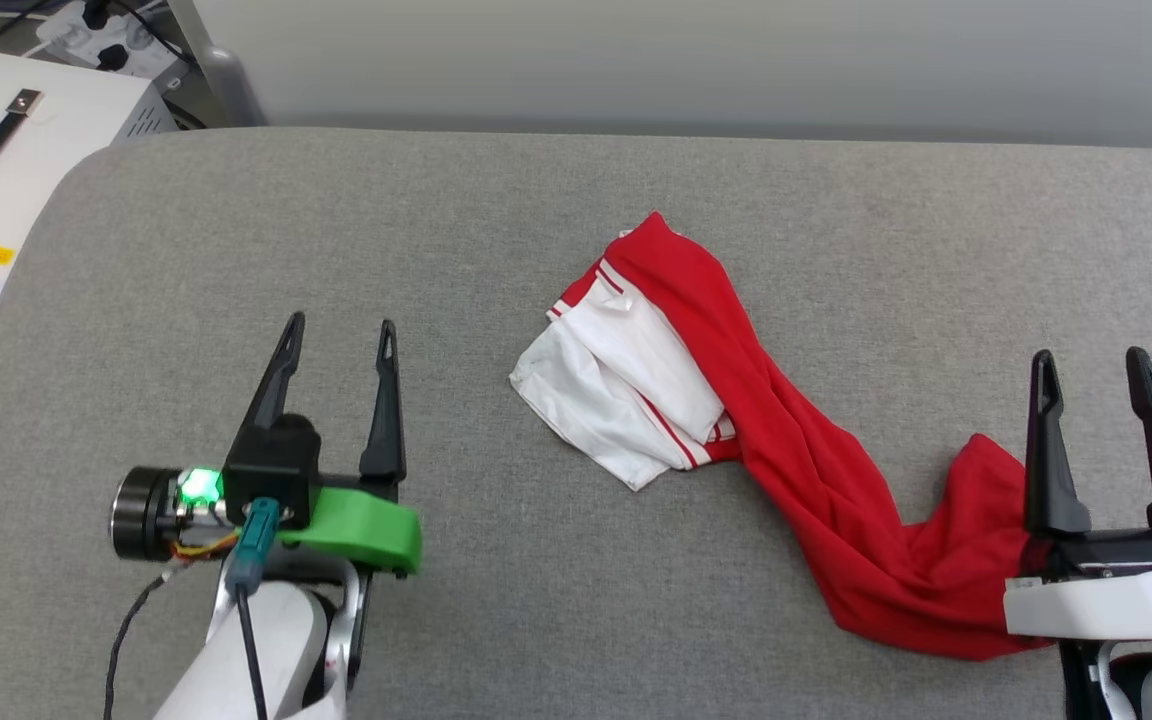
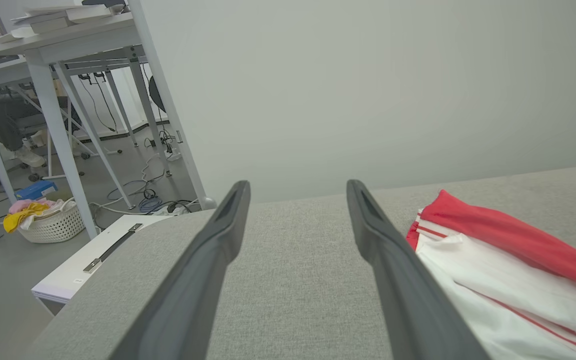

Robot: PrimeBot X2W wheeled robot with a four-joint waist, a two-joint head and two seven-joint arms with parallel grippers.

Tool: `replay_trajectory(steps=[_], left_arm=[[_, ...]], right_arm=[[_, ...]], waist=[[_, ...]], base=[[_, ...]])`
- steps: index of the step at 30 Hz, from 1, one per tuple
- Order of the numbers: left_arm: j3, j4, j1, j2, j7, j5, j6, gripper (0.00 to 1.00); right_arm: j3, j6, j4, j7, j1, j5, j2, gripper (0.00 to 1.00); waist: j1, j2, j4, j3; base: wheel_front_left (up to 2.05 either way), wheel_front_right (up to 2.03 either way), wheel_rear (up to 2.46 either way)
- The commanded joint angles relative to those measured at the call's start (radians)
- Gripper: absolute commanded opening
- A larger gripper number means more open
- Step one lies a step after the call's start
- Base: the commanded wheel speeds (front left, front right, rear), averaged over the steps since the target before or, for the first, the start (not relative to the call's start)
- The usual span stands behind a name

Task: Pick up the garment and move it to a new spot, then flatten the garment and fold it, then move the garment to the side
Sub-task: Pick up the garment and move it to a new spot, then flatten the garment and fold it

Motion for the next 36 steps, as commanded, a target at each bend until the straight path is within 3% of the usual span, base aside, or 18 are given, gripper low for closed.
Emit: replay_trajectory(steps=[1, 15, 24, 36], left_arm=[[0.021, -0.009, 0.041, -0.013, -0.006, 0.019, -0.007, 1.0], [0.206, -0.031, 0.288, -0.143, -0.006, 0.129, -0.127, 1.0], [0.271, -0.015, 0.336, -0.188, -0.006, 0.18, -0.187, 1.0], [0.32, 0.001, 0.349, -0.225, -0.006, 0.223, -0.234, 1.0]], right_arm=[[0.007, -0.001, 0.008, -0.006, 0.017, -0.011, -0.002, 1.0], [0.054, -0.001, 0.065, -0.006, 0.123, -0.017, -0.002, 1.0], [0.067, -0.001, 0.106, -0.006, 0.163, -0.007, -0.002, 1.0], [0.077, -0.001, 0.13, -0.006, 0.165, -0.007, -0.002, 1.0]], waist=[[0.0, 0.0, 0.011, -0.021], [0.0, 0.0, 0.008, -0.095], [0.0, 0.0, 0.013, -0.113], [0.0, 0.0, 0.017, -0.119]], base=[[0.0, 0.0, 0.0], [0.0, 0.0, 0.0], [0.0, 0.0, 0.0], [0.0, 0.0, 0.0]])
